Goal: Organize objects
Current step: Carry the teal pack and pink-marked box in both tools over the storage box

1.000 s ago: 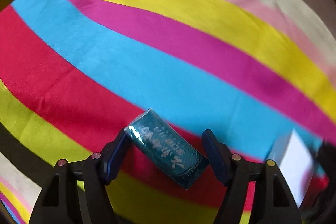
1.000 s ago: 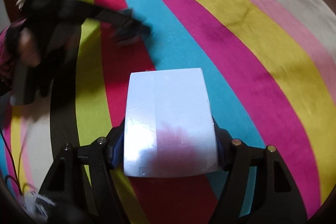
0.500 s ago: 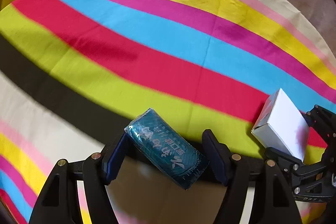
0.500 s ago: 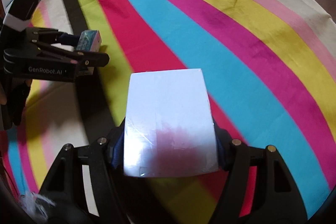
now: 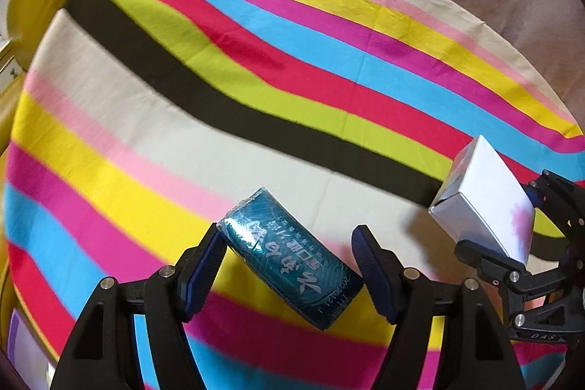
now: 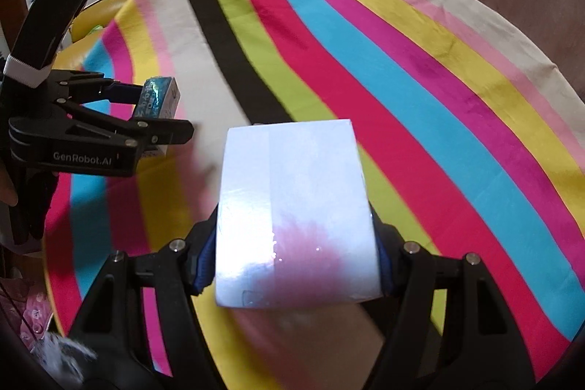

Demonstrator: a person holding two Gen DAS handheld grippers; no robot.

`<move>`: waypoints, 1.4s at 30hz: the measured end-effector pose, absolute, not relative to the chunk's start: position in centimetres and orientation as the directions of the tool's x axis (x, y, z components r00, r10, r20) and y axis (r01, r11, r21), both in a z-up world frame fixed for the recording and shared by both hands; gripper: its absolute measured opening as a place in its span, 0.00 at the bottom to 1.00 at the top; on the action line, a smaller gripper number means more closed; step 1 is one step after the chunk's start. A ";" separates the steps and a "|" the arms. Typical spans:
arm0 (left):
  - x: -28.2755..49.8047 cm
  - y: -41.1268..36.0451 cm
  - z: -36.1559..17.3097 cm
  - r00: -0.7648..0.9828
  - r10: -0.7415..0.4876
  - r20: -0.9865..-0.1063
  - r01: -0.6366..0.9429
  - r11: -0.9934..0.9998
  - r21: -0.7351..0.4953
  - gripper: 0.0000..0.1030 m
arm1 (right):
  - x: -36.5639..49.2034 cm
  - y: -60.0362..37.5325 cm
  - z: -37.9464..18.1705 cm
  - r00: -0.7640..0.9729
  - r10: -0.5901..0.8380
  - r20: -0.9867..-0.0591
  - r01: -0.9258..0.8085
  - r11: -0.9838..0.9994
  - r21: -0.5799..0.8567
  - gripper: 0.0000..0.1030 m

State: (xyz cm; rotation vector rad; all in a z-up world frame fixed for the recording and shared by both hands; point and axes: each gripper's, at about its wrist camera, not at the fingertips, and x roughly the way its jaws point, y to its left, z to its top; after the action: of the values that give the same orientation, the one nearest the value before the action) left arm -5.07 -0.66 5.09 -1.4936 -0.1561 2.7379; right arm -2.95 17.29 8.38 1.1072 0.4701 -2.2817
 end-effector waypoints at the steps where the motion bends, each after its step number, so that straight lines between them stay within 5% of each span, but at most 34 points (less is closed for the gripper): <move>1: -4.5 -0.9 5.1 -0.545 0.066 -0.836 0.034 -0.994 -0.100 0.69 | -2.5 16.4 8.1 -0.506 -0.329 -0.797 0.618 -0.783 -0.069 0.69; 30: 18.5 -9.4 8.8 -0.641 -0.002 -0.767 0.185 -0.971 -0.153 0.69 | 11.3 6.4 9.2 -0.444 -0.461 -0.768 0.697 -0.717 0.028 0.69; 42: 26.6 -16.8 8.6 -0.634 -0.117 -0.765 0.342 -0.929 -0.141 0.69 | 17.0 -3.3 10.7 -0.414 -0.483 -0.771 0.813 -0.578 -0.074 0.69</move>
State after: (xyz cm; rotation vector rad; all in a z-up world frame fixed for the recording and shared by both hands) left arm 26.62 -16.83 8.61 -1.3996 -0.4712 3.0614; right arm 16.97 -3.33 10.72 0.9223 0.5711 -2.0492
